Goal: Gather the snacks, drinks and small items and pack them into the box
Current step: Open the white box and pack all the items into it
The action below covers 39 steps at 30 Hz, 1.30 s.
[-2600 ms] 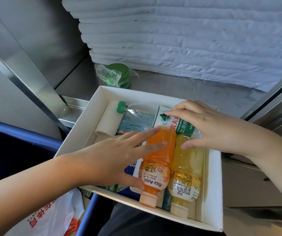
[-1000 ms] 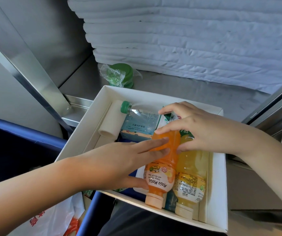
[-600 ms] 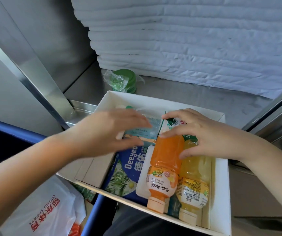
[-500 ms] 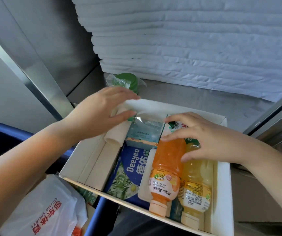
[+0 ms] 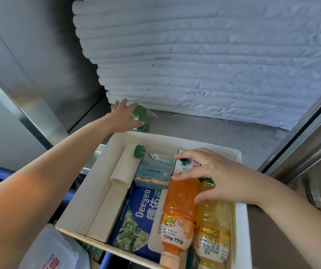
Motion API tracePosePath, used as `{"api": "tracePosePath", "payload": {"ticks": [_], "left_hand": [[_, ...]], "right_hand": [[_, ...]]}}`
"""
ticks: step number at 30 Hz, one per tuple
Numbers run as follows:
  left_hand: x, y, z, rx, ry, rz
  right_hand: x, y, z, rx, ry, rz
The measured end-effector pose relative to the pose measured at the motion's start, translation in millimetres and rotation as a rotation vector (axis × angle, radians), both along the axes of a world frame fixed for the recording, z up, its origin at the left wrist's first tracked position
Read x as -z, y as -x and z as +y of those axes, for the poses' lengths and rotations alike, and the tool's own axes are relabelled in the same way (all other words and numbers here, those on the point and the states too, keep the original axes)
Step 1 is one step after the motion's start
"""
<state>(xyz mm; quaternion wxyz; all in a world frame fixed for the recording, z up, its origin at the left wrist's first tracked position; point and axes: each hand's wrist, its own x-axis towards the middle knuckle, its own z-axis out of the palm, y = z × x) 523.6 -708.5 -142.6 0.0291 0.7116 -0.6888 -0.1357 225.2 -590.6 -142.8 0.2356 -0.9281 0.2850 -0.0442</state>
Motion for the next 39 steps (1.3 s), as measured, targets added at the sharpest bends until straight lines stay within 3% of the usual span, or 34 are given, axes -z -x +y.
{"api": "tracePosePath", "payload": {"ticks": [6, 27, 32, 36, 39], "left_hand": [[10.1, 5.6, -18.3, -0.020, -0.098, -0.082], [7.5, 2.0, -21.8, -0.085, 0.236, 0.083], [-29.0, 2.1, -12.4, -0.035, 0.324, 0.262], [-61.7, 1.9, 9.6, 0.048, 0.271, 0.534], [-77.3, 6.0, 35.6, 0.140, 0.226, 0.602]], "right_hand": [[1.9, 1.3, 0.1, -0.007, 0.032, 0.010], [2.3, 1.6, -0.8, -0.021, 0.035, -0.006], [3.1, 1.6, -1.1, -0.023, 0.025, -0.007], [4.5, 1.3, -1.1, -0.019, 0.029, -0.004], [5.0, 1.2, -0.8, -0.018, 0.039, 0.003]]}}
